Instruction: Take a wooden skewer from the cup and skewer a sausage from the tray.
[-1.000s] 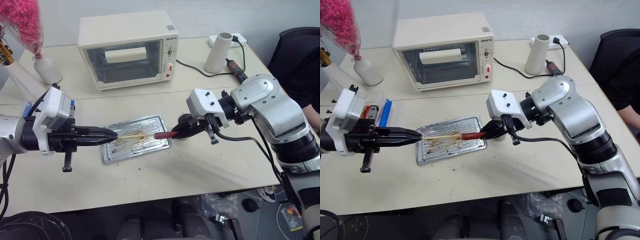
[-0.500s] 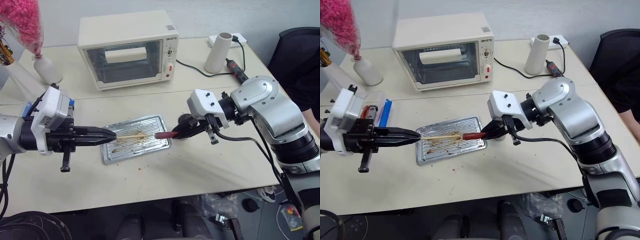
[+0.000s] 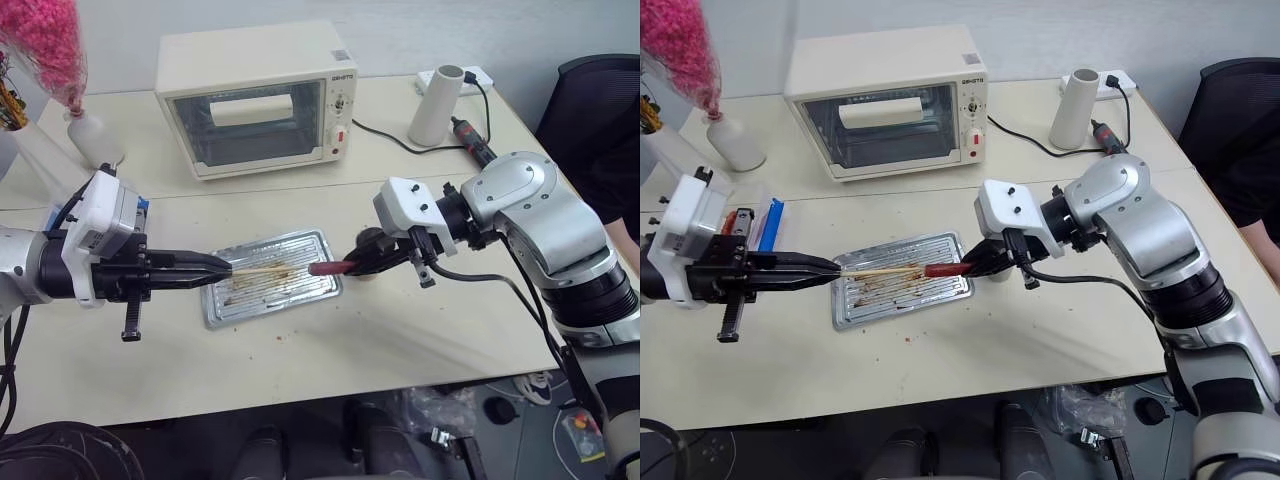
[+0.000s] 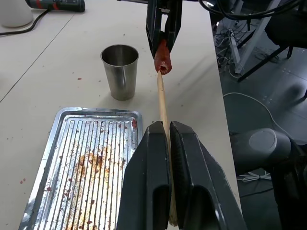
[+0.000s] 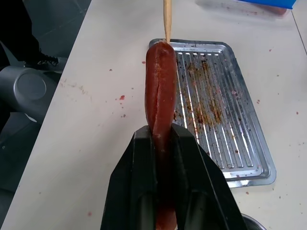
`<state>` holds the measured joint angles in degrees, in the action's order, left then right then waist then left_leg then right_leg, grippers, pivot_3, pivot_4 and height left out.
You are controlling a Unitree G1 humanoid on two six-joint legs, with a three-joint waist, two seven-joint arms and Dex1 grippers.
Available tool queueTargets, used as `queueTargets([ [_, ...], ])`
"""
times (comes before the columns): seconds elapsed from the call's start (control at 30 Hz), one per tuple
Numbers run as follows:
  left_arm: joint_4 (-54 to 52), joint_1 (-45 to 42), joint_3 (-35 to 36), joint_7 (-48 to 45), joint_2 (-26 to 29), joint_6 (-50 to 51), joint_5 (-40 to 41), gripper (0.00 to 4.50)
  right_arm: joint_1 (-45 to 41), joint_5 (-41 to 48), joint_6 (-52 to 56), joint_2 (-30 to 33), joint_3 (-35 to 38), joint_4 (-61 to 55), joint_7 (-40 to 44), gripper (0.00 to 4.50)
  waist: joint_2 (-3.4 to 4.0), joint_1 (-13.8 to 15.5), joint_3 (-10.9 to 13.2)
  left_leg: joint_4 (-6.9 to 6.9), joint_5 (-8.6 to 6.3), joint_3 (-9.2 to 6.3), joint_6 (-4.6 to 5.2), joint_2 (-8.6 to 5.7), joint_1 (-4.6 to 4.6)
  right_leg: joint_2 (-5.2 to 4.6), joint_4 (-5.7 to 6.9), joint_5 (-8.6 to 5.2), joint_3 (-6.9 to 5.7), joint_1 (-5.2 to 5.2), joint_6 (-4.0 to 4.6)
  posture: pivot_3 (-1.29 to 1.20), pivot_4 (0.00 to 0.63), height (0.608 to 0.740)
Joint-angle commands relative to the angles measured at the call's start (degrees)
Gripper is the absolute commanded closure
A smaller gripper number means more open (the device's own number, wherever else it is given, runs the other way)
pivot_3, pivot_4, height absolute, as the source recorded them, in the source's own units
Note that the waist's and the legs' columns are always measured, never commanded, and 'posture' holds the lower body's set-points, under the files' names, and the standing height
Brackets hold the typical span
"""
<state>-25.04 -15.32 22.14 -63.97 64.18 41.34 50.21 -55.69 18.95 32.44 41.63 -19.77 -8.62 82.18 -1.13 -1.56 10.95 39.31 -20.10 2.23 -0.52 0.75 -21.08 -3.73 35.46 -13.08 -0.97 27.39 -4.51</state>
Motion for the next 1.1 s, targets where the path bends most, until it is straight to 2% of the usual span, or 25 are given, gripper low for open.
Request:
queueTargets([
  [0.03, -0.67, -0.94, 0.33, -0.23, -0.02, -0.98, -0.07, 4.50, -0.93, 0.43, -0.49, -0.59, 1.25, -1.76, -0.37, 4.37, 0.00, 0.00, 0.00, 0.00, 0.00, 0.00, 0.00, 0.00, 0.00, 0.00, 0.00, 0.00, 0.00, 0.00, 0.00, 0.00, 0.150, 0.740],
  [0.8, 1.63, -8.01, -8.87, -1.23, -3.24, -3.39, -4.31, 4.50, -3.07, 0.16, -1.97, -6.11, 0.74, -2.51, -0.27, 4.37, 0.00, -0.01, 0.00, 0.29, 0.00, 0.00, 0.00, 0.04, -0.05, 0.10, 0.15, 0.00, 0.06, 0.00, 0.00, 0.00, 0.150, 0.740],
  [0.97, 1.48, -4.53, -6.06, -0.01, -3.14, -4.07, -5.49, 4.50, -2.94, -0.11, -1.13, -5.34, 1.67, -1.80, -0.79, 2.84, 0.00, -0.02, 0.00, 0.30, 0.00, 0.01, 0.00, 0.05, -0.03, 0.10, 0.18, 0.00, 0.08, 0.01, 0.00, 0.00, 0.150, 0.740],
  [1.1, -0.13, 2.20, 0.94, 4.76, -4.91, -3.52, -6.19, 4.50, -3.61, -0.03, 0.36, -4.69, 4.86, 0.09, -4.34, 1.55, 0.00, -0.02, 0.00, 0.35, -0.01, -0.01, 0.01, 0.05, -0.07, 0.07, 0.18, 0.00, 0.08, 0.00, 0.00, 0.00, 0.150, 0.740],
])
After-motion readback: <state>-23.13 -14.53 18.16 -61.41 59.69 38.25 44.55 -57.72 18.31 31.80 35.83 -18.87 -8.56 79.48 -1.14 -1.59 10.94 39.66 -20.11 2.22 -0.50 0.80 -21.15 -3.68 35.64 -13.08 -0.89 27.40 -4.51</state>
